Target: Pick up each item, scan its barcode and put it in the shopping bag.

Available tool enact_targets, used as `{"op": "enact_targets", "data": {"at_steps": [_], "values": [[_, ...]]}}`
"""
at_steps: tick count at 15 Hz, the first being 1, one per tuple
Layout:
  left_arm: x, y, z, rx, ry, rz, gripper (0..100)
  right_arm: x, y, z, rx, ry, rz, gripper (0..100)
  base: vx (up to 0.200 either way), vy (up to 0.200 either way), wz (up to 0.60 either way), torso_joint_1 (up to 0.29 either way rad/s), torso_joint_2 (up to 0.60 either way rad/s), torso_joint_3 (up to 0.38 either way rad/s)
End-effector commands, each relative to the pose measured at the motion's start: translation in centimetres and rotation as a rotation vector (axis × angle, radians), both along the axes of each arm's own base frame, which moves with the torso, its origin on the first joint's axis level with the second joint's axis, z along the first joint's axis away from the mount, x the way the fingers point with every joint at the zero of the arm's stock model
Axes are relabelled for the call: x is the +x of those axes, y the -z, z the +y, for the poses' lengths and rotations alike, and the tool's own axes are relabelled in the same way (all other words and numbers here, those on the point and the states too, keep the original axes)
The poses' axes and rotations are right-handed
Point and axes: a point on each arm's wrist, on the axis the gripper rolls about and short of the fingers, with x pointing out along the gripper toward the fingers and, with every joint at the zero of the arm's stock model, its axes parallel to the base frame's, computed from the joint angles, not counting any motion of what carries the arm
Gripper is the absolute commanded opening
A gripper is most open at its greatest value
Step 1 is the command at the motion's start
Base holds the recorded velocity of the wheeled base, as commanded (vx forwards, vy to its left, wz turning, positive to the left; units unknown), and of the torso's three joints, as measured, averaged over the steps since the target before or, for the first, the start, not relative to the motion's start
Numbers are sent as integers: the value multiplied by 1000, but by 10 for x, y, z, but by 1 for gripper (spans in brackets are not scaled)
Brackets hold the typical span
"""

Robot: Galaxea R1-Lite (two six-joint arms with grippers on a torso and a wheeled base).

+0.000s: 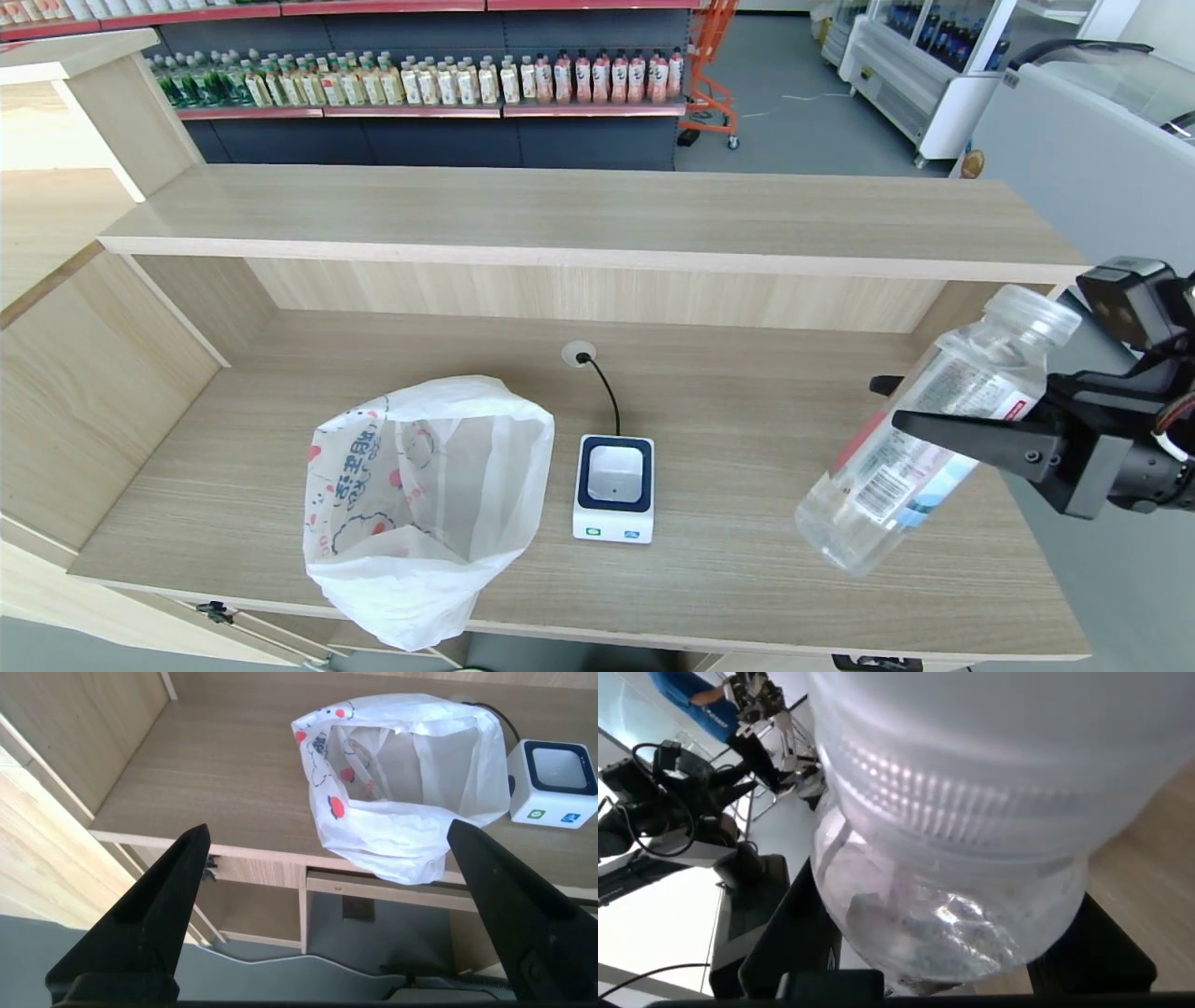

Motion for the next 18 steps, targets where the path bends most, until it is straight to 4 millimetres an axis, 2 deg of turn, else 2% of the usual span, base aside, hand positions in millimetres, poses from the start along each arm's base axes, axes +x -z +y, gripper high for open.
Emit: {"op": "enact_targets", "data": {"at_steps": [1, 6, 11, 15, 18], "values": [[0, 0, 0, -1, 0, -1, 100, -13, -5, 4, 0, -48, 6, 0, 0, 0, 0, 0, 0, 0], [0, 0, 0, -1, 0, -1, 100, -31, -4, 19, -12, -212, 51, 0, 0, 0, 0, 0, 0, 0], [0, 0, 0, -1, 0, -1, 100, -36, 2, 30, -17, -275, 77, 0, 0, 0, 0, 0, 0, 0], [0, 0, 0, -1, 0, -1, 100, -37, 6, 41, -23, -327, 87, 0, 0, 0, 0, 0, 0, 0], [0, 0, 0, -1, 0, -1, 100, -27, 16, 45, -41, -328, 69, 0, 0, 0, 0, 0, 0, 0]]}}
